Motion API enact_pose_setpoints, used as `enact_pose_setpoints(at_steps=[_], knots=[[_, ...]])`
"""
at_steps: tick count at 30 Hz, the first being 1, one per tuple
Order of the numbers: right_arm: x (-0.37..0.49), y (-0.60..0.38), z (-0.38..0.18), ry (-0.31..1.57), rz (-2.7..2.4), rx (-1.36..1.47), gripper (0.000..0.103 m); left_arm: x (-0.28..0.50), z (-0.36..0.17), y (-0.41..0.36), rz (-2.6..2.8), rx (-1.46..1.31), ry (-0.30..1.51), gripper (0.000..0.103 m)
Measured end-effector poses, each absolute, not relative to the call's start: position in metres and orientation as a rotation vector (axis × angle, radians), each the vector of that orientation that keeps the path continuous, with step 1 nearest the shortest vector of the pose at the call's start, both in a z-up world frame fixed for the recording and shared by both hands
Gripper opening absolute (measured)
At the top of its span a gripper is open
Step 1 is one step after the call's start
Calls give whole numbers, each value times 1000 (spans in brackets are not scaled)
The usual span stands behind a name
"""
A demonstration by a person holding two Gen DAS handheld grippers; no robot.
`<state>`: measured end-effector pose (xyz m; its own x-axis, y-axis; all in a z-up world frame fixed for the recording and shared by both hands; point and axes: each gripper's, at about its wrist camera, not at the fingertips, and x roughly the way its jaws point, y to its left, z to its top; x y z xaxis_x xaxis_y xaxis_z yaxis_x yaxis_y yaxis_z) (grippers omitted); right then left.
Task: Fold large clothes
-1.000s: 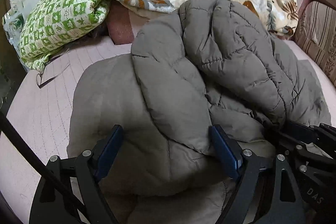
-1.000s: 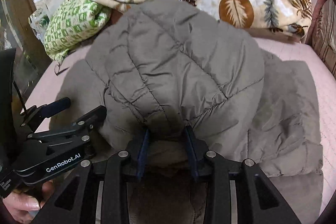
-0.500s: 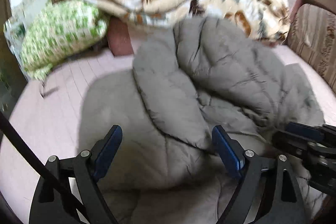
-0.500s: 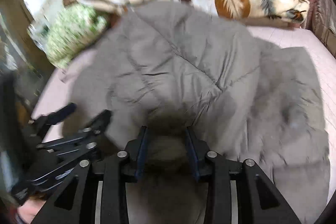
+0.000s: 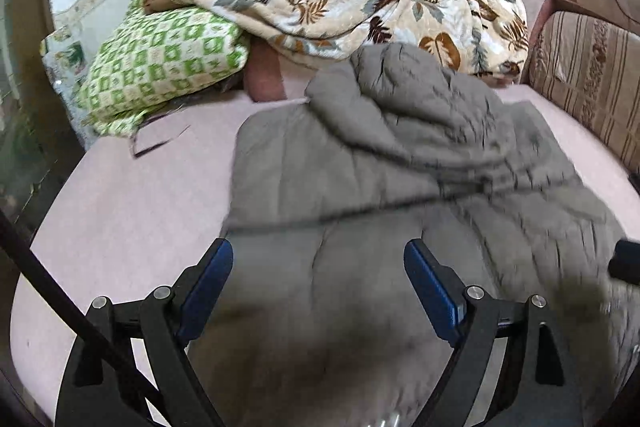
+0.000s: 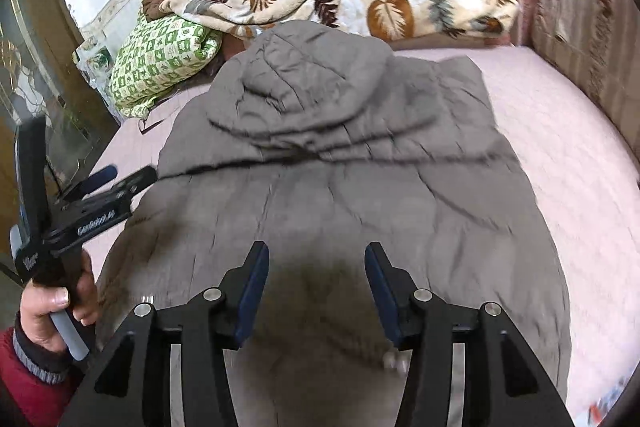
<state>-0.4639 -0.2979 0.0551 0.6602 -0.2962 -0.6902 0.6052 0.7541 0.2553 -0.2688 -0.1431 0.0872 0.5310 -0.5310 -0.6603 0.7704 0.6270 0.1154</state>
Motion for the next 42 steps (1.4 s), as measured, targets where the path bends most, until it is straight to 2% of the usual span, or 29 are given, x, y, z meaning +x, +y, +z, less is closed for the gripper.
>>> enact_pose_setpoints(at_steps=[19, 26, 32, 42], knots=[[-559, -236, 1, 628, -524, 575, 57, -297, 47, 26, -621, 280, 754, 87], [-620, -260, 11, 491, -631, 649, 59, -269, 37, 68, -567, 127, 862, 87], [-661, -292, 18, 434, -735, 717, 67, -259, 22, 81, -601, -3, 973, 87], [-730, -336, -16, 366, -766, 1035, 67, -282, 4, 92, -643, 37, 980, 87]])
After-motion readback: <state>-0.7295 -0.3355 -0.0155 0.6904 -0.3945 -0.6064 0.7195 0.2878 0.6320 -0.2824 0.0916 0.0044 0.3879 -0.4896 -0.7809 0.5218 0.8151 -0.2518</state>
